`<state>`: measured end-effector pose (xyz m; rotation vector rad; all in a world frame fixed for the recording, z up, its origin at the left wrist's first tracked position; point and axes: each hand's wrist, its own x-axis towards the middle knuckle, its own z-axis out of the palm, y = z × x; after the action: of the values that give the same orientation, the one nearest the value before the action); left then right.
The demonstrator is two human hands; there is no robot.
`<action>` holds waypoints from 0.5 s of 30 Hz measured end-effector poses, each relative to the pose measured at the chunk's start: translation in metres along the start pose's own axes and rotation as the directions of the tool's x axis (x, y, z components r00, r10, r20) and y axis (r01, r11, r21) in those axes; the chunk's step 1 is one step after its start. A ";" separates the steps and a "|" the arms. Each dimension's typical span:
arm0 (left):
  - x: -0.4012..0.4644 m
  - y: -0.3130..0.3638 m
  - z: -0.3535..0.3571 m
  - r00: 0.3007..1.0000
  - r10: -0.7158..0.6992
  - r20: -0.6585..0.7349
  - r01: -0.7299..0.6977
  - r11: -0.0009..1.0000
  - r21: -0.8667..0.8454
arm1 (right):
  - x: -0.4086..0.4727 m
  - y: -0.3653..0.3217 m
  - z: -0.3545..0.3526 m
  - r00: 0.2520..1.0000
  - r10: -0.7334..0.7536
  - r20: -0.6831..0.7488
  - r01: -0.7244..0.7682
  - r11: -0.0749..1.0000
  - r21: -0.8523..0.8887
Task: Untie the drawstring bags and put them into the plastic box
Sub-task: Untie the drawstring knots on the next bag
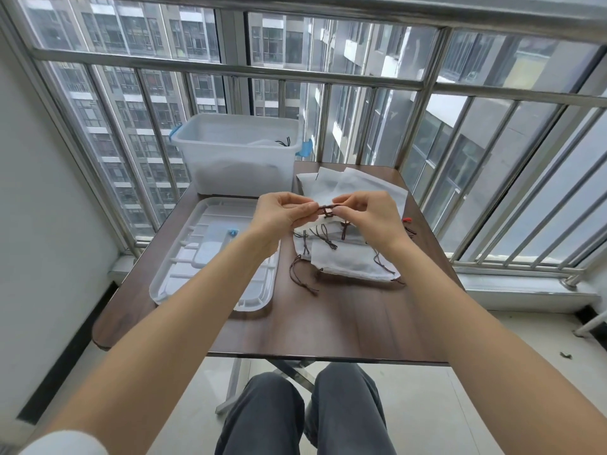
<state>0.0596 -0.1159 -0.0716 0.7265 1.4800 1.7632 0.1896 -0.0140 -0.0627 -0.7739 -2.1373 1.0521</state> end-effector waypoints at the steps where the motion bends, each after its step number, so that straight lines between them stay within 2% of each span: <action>1: 0.000 0.001 -0.002 1.000 0.013 -0.019 -0.013 1.000 0.022 | 0.000 0.001 -0.001 1.000 0.018 -0.006 -0.017 1.000 0.015; 4: 0.000 0.004 -0.009 0.996 0.070 -0.059 -0.063 0.991 0.122 | -0.001 0.006 -0.007 0.997 0.063 -0.042 -0.063 0.998 -0.001; 7: 0.001 0.006 -0.010 0.994 0.091 -0.057 -0.080 0.980 0.183 | 0.000 0.010 -0.008 0.991 0.079 -0.105 -0.091 0.989 -0.119; 10: 0.003 0.003 -0.012 0.985 0.142 -0.095 -0.113 0.958 0.263 | -0.001 0.012 -0.005 0.989 0.051 -0.141 -0.085 0.965 -0.246; 15: 0.006 -0.003 -0.016 0.964 0.234 -0.122 -0.165 0.895 0.415 | -0.007 0.018 -0.005 0.993 -0.026 -0.117 -0.021 0.920 -0.391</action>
<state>0.0440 -0.1200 -0.0777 0.9861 1.9805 1.7203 0.2020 -0.0072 -0.0772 -0.9899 -2.2704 0.5595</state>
